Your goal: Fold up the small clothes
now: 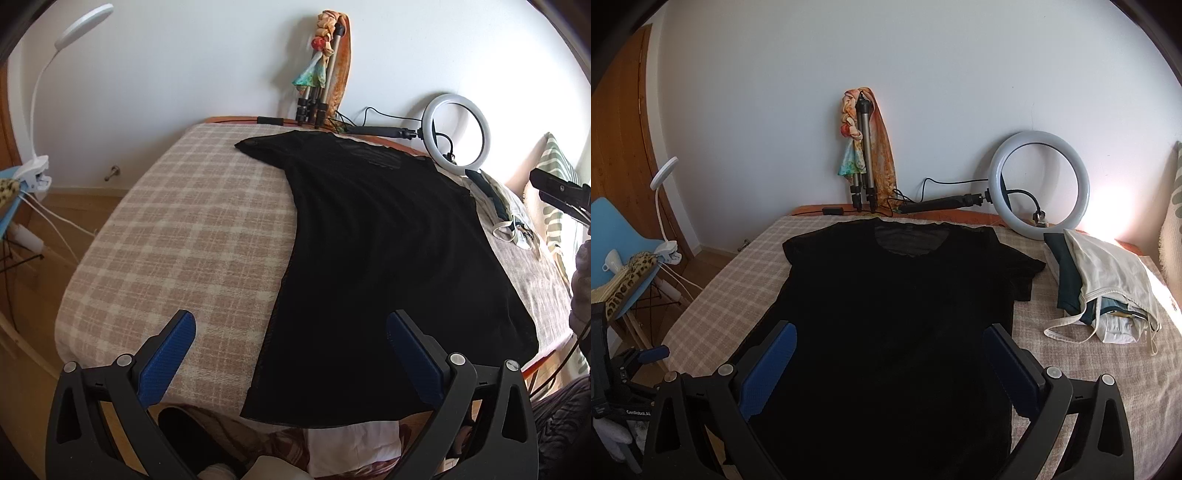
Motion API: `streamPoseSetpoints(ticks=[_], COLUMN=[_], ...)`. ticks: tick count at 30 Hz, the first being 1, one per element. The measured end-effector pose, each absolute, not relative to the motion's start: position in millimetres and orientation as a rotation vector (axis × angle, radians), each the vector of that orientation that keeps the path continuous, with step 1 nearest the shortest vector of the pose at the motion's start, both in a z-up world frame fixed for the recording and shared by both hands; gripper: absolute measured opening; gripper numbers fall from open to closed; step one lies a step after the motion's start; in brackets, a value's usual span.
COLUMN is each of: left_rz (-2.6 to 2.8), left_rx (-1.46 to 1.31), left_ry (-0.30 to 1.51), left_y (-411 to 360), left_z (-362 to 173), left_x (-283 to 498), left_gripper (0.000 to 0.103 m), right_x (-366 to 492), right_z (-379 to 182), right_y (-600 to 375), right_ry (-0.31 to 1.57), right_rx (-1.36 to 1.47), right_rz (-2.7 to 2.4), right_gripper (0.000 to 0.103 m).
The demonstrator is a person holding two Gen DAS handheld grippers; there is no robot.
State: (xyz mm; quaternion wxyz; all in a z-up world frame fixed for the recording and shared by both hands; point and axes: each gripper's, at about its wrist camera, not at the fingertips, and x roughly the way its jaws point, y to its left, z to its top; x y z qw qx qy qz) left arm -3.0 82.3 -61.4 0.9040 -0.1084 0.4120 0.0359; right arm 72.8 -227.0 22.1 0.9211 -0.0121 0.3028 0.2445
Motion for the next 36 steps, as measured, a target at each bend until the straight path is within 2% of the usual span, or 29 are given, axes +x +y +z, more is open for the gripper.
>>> streamPoseSetpoints(ticks=[4, 6, 7, 13, 14, 15, 17, 22, 31, 36], left_rz=[0.082, 0.072, 0.067, 0.011, -0.003, -0.013, -0.027, -0.04, -0.069, -0.1], left_rx=[-0.272, -0.273, -0.275, -0.326, -0.333, -0.343, -0.371, -0.394, -0.362, -0.366], left_ry=[0.876, 0.885, 0.894, 0.94, 0.948, 0.957, 0.972, 0.988, 0.97, 0.962], left_y=[95, 97, 98, 100, 100, 101, 104, 110, 106, 105], left_z=[-72, -76, -79, -95, -97, -100, -105, -114, -115, -116], left_x=[-3, -4, -4, -3, -3, -2, -2, -3, -3, 2], left_gripper=[0.099, 0.088, 0.087, 0.085, 0.08, 0.068, 0.056, 0.051, 0.049, 0.032], right_x=[98, 112, 119, 170, 179, 187, 205, 243, 287, 296], right_z=[34, 37, 39, 39, 38, 37, 32, 9, -45, -70], right_y=[-182, -159, -147, -79, -66, -54, -28, 31, 103, 132], right_ry=[0.638, 0.659, 0.674, 0.793, 0.805, 0.815, 0.837, 0.902, 1.012, 1.04], right_rx=[-0.073, -0.092, -0.093, -0.052, -0.052, -0.055, -0.066, -0.111, -0.146, -0.202], right_rz=[0.574, 0.606, 0.624, 0.725, 0.732, 0.732, 0.734, 0.736, 0.71, 0.702], right_gripper=[0.099, 0.096, 0.096, 0.093, 0.091, 0.088, 0.087, 0.08, 0.079, 0.078])
